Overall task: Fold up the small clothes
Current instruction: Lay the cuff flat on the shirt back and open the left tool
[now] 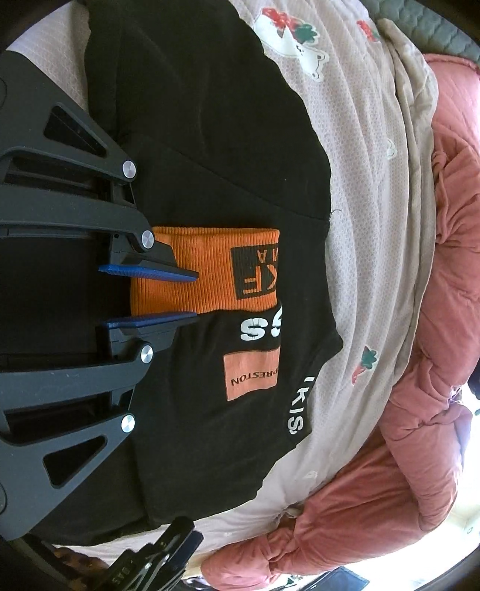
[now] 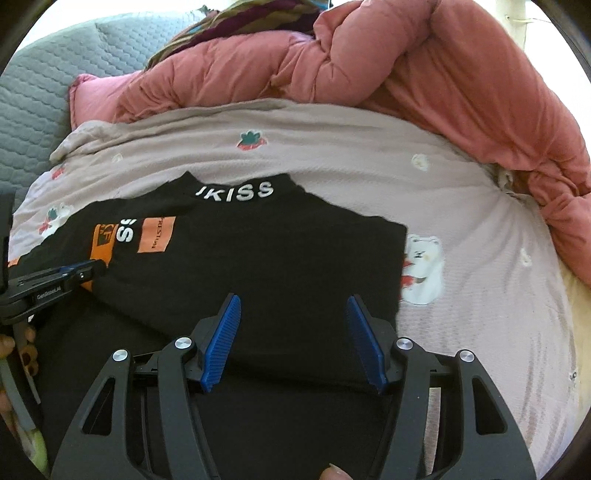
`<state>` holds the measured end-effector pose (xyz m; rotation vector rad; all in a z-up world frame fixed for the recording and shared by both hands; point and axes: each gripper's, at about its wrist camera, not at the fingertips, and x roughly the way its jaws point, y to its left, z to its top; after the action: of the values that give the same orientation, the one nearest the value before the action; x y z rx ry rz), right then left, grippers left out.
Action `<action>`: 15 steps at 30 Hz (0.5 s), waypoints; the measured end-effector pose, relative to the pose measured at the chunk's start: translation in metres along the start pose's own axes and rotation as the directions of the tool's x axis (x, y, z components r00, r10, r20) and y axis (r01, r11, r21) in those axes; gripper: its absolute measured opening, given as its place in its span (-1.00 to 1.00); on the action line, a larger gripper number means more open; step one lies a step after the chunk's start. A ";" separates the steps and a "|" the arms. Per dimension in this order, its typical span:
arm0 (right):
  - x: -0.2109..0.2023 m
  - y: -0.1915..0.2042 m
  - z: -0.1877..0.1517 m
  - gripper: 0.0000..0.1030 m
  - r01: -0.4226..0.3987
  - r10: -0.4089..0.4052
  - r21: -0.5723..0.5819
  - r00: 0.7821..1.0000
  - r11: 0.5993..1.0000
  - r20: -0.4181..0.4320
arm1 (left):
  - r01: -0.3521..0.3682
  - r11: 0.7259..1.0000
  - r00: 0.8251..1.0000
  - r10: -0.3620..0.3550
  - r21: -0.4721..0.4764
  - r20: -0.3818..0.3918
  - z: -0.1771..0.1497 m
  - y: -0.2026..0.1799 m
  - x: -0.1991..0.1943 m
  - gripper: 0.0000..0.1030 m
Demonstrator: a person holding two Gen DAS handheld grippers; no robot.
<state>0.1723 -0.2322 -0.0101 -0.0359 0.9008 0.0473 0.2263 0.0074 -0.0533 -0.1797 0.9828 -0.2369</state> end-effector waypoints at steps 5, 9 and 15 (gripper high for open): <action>0.045 -0.017 -0.016 0.16 0.053 -0.042 0.061 0.984 0.997 -0.171 | 0.021 1.000 1.000 -0.021 -0.008 -0.003 0.000 0.003 -0.001 -0.81; 0.043 -0.017 -0.016 0.18 0.050 -0.038 0.072 0.987 0.996 -0.159 | 0.015 1.000 1.000 -0.015 0.002 0.000 0.000 0.002 -0.001 -0.81; 0.033 -0.018 -0.021 0.26 0.025 -0.012 0.093 0.991 0.995 -0.135 | 0.023 1.000 1.000 -0.023 -0.001 0.004 0.001 0.002 -0.005 -0.76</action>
<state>0.1775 -0.2506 -0.0486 0.0408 1.0363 -0.0153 0.2247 0.0113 -0.0492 -0.1930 0.9776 -0.2574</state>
